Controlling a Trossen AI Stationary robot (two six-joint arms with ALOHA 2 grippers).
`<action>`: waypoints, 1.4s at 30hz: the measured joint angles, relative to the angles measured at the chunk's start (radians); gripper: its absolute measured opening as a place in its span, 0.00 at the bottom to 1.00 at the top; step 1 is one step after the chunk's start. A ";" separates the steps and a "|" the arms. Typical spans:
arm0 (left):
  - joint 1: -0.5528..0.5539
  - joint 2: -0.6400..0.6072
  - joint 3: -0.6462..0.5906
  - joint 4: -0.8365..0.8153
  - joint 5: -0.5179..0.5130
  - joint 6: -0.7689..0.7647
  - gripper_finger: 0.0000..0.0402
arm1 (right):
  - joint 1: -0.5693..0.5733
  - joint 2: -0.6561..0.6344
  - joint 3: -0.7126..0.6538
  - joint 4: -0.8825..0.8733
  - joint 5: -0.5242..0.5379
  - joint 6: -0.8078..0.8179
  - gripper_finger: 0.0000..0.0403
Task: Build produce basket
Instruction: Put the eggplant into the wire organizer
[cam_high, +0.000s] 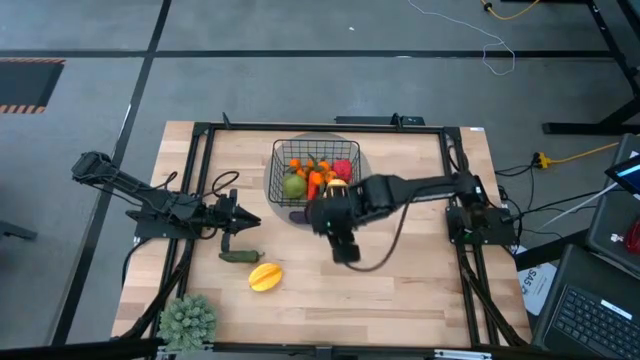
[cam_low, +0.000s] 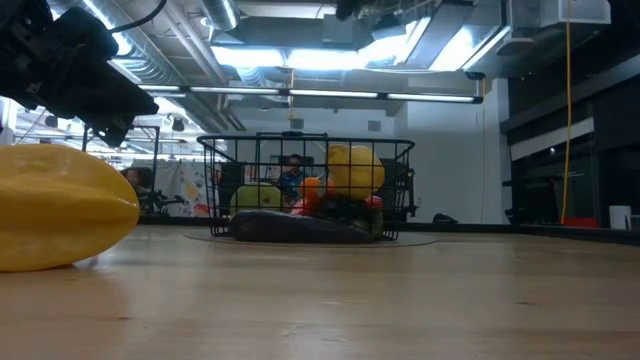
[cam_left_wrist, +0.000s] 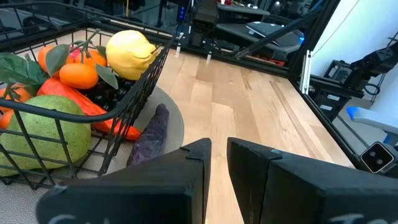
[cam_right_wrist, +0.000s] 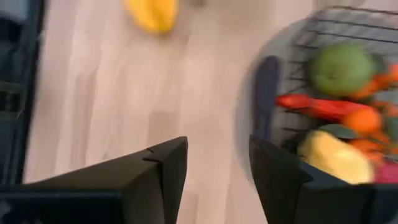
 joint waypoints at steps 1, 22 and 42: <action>0.000 0.000 0.000 0.000 0.000 0.000 0.10 | 0.014 0.000 -0.020 0.004 -0.006 -0.017 0.39; 0.000 0.000 0.000 0.000 0.000 0.000 0.10 | 0.048 0.007 -0.969 1.381 0.504 -0.050 0.39; 0.000 0.000 0.000 0.000 0.000 0.000 0.10 | 0.016 0.006 -1.141 1.557 0.640 -0.023 0.39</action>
